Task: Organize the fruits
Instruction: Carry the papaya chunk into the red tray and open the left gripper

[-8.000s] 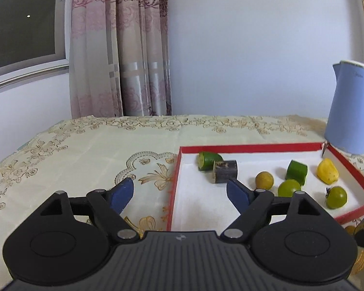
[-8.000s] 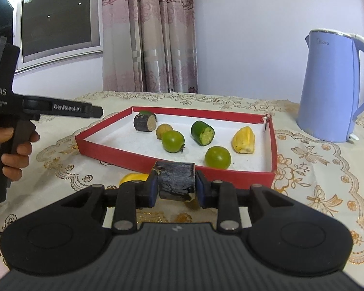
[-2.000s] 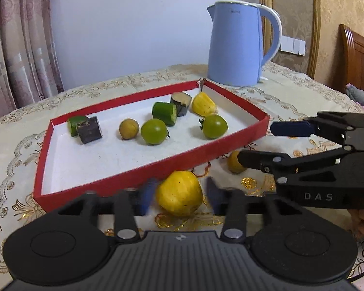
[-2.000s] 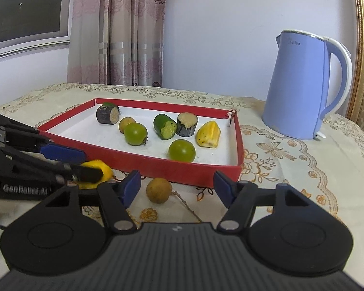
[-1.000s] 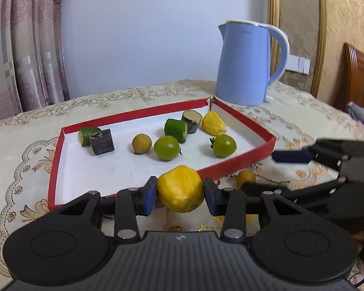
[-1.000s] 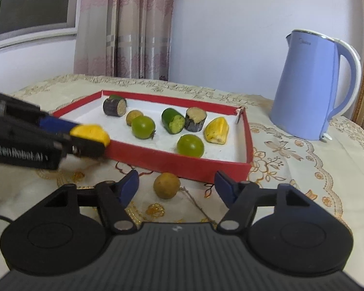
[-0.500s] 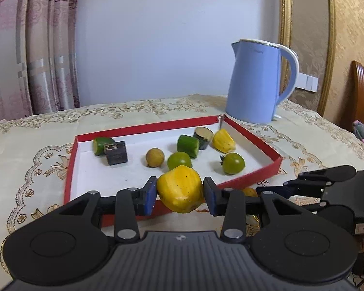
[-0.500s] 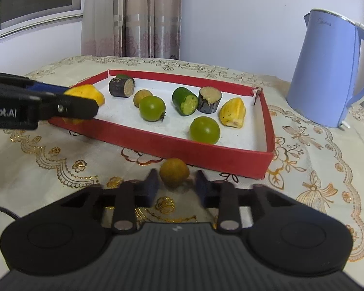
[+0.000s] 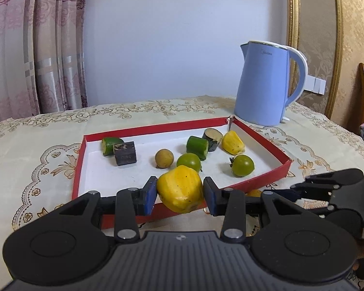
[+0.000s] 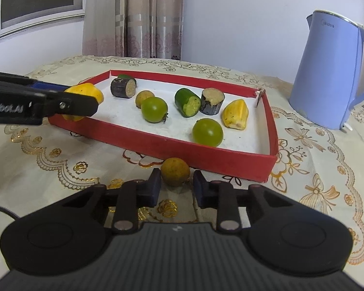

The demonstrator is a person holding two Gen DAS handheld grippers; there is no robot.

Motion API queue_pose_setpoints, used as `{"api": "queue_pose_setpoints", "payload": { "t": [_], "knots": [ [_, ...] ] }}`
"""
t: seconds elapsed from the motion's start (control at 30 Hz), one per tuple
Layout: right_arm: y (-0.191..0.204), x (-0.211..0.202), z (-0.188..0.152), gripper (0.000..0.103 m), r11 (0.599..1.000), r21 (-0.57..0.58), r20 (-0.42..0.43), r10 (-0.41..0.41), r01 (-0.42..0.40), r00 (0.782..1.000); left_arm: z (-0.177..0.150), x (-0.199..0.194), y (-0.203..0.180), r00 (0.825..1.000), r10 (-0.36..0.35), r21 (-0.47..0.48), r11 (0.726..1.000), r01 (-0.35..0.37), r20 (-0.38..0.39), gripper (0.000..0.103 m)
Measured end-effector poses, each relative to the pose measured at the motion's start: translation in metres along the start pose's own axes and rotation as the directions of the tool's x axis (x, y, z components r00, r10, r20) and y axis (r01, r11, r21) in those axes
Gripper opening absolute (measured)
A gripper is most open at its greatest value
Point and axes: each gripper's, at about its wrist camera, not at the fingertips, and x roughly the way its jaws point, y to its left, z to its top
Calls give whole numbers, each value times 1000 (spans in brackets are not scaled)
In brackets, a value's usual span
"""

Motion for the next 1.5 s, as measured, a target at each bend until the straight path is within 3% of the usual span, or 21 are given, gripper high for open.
{"api": "queue_pose_setpoints", "payload": {
  "t": [0.37,0.8,1.5],
  "knots": [
    [-13,-31,1,27,993,88,124,67,-78,990,1,2,6,1000,24,-29,999,-23,7,40],
    [-18,-38,-2,27,986,120,162,93,-113,982,3,6,6,998,58,-31,998,-57,29,40],
    [-23,-43,-4,27,984,130,187,99,-124,977,30,85,17,969,222,9,975,-223,-106,40]
  ]
}}
